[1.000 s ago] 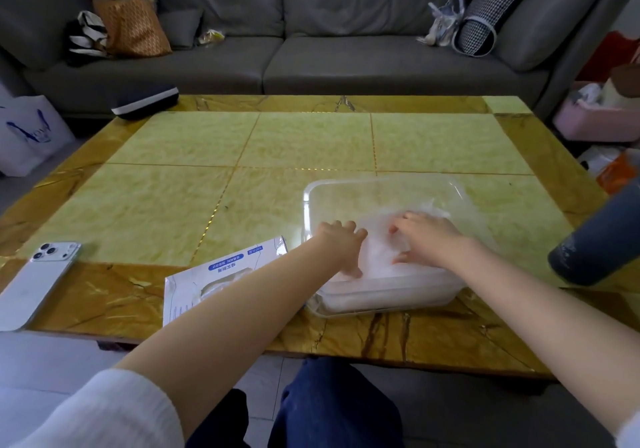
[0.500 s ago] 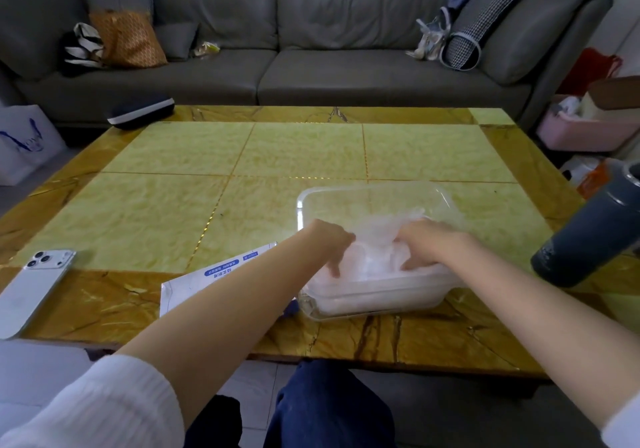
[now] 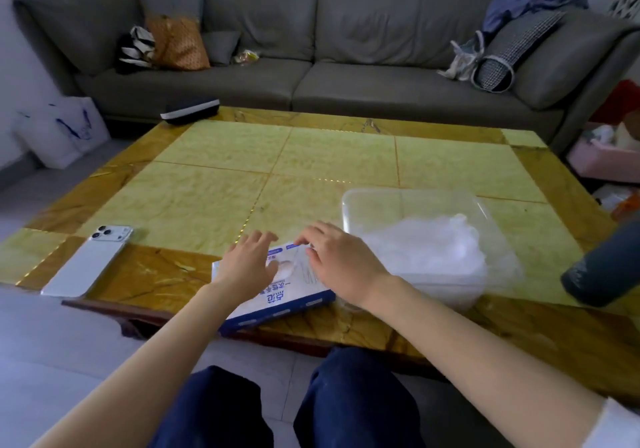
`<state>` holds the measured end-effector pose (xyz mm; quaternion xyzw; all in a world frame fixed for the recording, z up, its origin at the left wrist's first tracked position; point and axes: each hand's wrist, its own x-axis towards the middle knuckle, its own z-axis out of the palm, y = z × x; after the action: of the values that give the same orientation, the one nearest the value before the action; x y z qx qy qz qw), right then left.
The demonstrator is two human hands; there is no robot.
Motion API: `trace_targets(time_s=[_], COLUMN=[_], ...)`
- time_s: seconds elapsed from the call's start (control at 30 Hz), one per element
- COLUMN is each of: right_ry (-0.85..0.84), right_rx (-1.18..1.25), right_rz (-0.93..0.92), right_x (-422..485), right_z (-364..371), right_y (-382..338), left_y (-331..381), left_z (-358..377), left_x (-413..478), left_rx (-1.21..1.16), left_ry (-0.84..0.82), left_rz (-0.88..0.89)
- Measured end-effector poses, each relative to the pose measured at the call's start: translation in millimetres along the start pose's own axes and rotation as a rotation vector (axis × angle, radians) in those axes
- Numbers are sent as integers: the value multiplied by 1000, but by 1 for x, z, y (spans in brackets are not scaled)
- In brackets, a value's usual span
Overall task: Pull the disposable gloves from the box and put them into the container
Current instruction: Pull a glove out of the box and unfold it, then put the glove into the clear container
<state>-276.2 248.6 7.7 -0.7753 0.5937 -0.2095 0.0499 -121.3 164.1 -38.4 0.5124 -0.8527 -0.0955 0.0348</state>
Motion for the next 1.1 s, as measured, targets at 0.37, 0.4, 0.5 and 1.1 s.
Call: trace_targets(time_s=[0.37,0.4,0.5,1.1], right_ry=[-308,-312,-311,338], right_rx=[-132,-150,-132,-48], right_rz=[170,175,189,372], right_x=[39,41,45,56], right_z=[85,85,84,-47], right_y=[-11,-11,-15,12], left_y=[-49,-49,-52,-45], left_z=[21,22,26,9], left_x=[-31,-30,-29,-31], left_rx=[-87,-90,-118,-146], left_ry=[-193,-187,-173,-234], left_rz=[37,39,32,18])
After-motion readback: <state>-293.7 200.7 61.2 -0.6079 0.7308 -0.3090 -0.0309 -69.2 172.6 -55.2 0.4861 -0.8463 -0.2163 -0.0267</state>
